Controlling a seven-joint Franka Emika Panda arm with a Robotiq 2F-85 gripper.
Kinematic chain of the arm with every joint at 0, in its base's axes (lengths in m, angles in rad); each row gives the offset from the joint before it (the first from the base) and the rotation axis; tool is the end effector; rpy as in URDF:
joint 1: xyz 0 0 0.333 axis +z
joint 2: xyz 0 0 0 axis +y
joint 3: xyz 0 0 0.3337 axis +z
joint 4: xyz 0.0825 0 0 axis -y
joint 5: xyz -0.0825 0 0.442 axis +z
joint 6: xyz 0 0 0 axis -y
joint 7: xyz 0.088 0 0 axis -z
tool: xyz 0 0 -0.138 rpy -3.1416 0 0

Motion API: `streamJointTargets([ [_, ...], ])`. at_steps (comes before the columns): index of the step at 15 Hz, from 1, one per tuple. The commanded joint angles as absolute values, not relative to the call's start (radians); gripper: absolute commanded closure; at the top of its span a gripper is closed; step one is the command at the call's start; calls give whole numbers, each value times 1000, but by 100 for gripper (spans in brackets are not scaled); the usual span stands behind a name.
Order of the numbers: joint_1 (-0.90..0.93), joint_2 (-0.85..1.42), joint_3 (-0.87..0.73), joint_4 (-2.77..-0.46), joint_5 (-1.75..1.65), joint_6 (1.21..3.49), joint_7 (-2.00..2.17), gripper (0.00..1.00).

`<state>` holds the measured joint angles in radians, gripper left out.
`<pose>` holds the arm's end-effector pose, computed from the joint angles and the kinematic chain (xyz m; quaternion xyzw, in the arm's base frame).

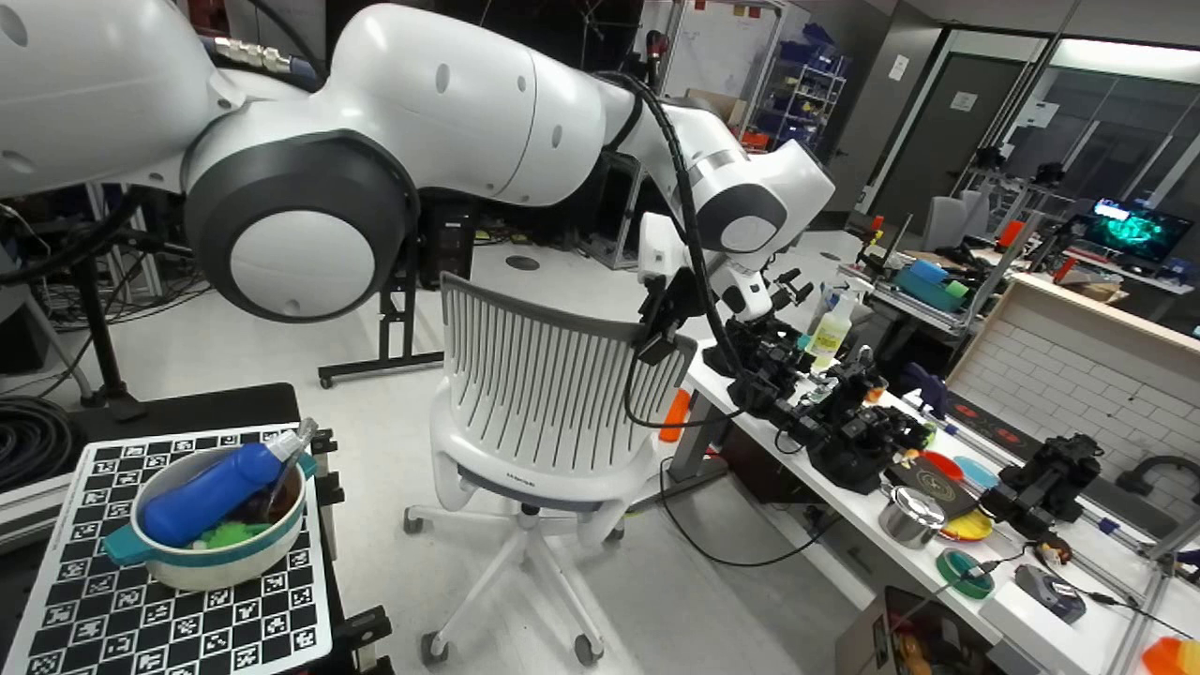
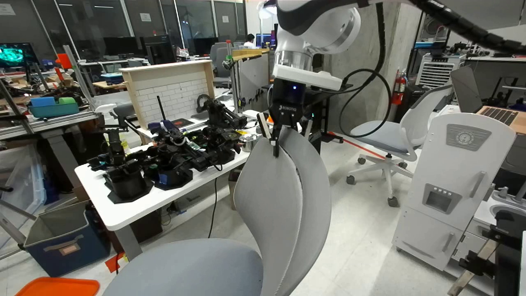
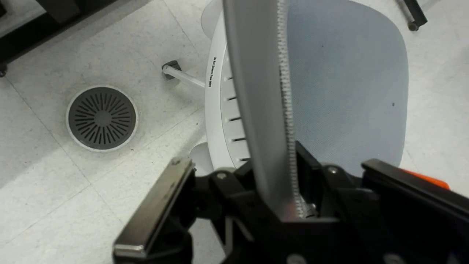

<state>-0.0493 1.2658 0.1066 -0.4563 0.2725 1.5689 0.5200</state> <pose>0.8600 0.0331 0.2304 -0.9430 0.2660 0.1192 0.1609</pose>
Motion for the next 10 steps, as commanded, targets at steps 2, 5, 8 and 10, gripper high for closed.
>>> streamJointTargets([
  [2, -17, 1308, 106, -466, 294, 1587, 695, 95],
  [5, 7, 1312, 107, -463, 301, 1595, 771, 95],
  [8, 28, 1313, 107, -466, 297, 1589, 813, 95],
  [10, 38, 1313, 106, -470, 295, 1581, 843, 95],
])
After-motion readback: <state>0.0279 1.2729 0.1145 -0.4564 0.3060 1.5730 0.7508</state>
